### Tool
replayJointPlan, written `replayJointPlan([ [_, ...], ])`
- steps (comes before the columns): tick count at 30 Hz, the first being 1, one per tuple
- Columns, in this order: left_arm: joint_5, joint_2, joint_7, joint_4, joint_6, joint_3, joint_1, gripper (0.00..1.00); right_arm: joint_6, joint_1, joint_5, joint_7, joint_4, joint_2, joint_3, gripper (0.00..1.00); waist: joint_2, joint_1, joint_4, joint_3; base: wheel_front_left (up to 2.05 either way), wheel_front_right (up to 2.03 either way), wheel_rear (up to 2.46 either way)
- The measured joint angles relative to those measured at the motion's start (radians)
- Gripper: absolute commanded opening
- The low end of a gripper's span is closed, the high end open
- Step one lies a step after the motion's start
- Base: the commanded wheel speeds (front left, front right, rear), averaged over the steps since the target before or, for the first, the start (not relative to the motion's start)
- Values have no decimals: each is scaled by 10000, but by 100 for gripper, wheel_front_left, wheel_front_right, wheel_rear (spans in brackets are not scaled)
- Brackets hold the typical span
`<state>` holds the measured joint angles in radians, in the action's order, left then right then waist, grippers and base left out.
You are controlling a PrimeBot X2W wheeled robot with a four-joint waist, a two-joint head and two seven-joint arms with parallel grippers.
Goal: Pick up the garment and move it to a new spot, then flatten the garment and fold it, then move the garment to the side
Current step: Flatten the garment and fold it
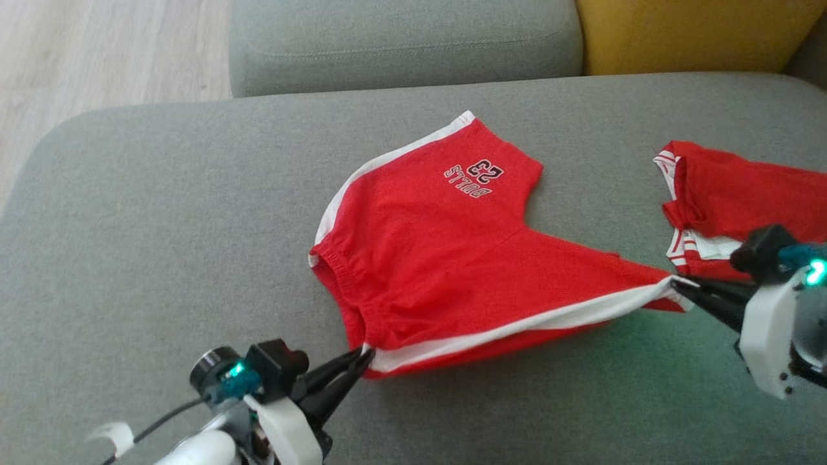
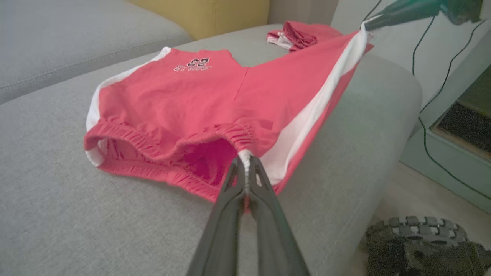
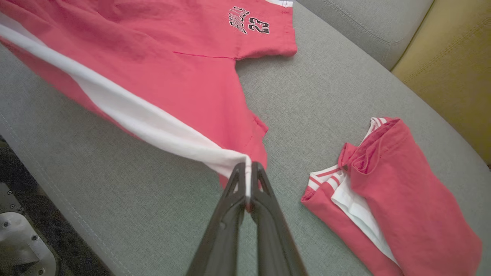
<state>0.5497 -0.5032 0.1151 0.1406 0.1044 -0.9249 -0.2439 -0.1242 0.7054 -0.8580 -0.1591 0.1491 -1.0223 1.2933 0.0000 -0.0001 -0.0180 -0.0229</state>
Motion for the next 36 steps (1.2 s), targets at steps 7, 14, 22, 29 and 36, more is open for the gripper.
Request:
replayJointPlan([
  [7,282,44,-82,-529,-265,426,-460,0,0,743,90,10,-73,-169,-316,0,0,0,-300,-433,0,0,0],
  [14,236,648,-81,-234,-270,679,-1867,0,0,2270,583,6,282,-69,-539,0,0,0,-940,-1202,0,0,0],
  [22,249,1592,-8,1066,-230,721,-3074,0,0,4080,1041,-274,1024,420,-255,0,0,2,-1814,-2174,0,0,0],
  [29,527,2412,272,2401,-50,807,-4108,0,0,5059,1394,-454,1927,895,-56,0,-1,2,-2383,-2960,0,0,0],
  [36,529,3051,805,3513,86,880,-5016,0,0,5618,1546,-525,2715,1118,-40,0,0,3,-2803,-3648,0,0,0],
])
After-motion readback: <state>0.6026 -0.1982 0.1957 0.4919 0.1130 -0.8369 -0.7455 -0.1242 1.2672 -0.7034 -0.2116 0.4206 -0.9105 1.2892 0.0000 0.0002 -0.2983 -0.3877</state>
